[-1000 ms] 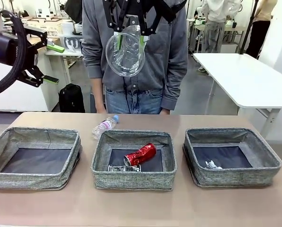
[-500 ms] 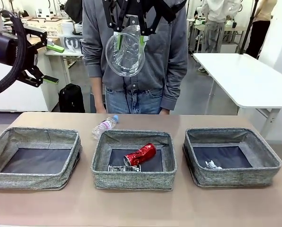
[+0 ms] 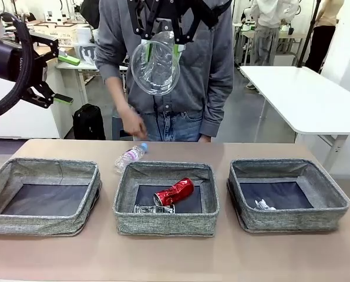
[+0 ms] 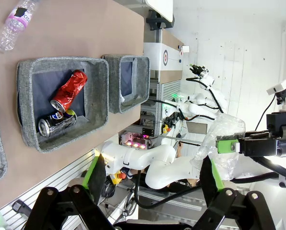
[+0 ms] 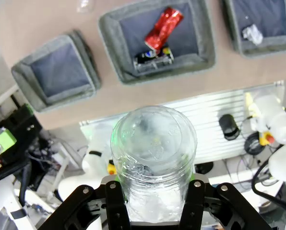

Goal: Sort the waste into the appropriate baskets.
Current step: Place the picked waste into the Fabric basket indicated by the person.

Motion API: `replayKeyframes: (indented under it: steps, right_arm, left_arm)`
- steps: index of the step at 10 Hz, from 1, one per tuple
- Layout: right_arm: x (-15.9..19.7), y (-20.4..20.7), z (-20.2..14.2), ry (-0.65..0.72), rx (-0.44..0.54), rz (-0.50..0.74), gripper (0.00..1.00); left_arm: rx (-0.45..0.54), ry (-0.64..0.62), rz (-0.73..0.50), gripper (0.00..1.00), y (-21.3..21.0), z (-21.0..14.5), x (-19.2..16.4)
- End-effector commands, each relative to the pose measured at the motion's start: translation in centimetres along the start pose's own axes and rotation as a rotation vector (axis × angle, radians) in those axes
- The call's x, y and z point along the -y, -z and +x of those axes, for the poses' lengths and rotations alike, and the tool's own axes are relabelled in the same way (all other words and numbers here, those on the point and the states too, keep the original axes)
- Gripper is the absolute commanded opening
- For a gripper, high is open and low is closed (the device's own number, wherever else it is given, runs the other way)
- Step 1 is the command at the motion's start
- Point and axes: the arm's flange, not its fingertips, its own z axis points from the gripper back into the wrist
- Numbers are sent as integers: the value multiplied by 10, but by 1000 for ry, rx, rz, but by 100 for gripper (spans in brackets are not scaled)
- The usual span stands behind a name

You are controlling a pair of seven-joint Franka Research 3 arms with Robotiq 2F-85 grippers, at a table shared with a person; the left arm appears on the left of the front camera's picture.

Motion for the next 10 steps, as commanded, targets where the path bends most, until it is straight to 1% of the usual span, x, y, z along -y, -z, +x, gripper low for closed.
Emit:
replayKeyframes:
  steps: [1,10]
  right_arm:
    - [0,-3,-1,0,7,14,48]
    - [0,-3,-1,0,7,14,48]
  left_arm:
    - [-9,9,2,100,-3,-2,0]
    - [-9,9,2,100,-3,-2,0]
